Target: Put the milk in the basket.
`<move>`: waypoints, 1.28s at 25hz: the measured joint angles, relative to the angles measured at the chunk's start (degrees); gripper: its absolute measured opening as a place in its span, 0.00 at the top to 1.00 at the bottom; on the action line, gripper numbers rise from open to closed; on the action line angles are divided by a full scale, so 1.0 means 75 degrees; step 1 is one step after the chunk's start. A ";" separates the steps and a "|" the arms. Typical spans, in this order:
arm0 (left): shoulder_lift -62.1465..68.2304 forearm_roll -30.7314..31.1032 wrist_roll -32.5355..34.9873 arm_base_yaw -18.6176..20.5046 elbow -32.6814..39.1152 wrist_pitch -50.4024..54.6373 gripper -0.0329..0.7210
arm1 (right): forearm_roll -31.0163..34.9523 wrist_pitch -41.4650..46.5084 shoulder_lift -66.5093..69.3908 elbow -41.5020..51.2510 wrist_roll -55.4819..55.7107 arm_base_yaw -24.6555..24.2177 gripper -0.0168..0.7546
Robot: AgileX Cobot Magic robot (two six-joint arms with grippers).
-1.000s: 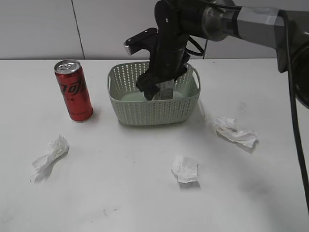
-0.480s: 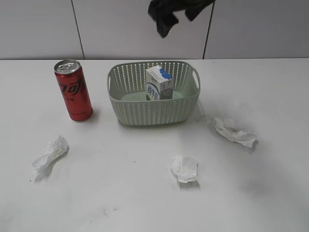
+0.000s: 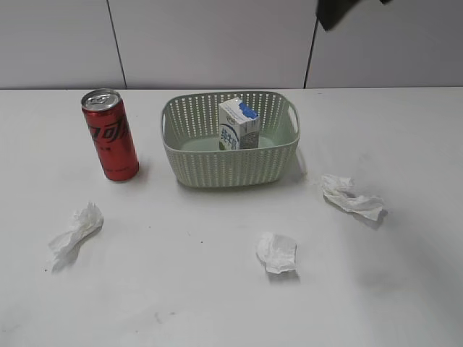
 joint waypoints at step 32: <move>0.0000 0.0000 -0.0006 0.0000 0.0000 0.0000 0.64 | 0.0402 -0.0332 -1.0034 0.9500 0.0065 0.0016 0.21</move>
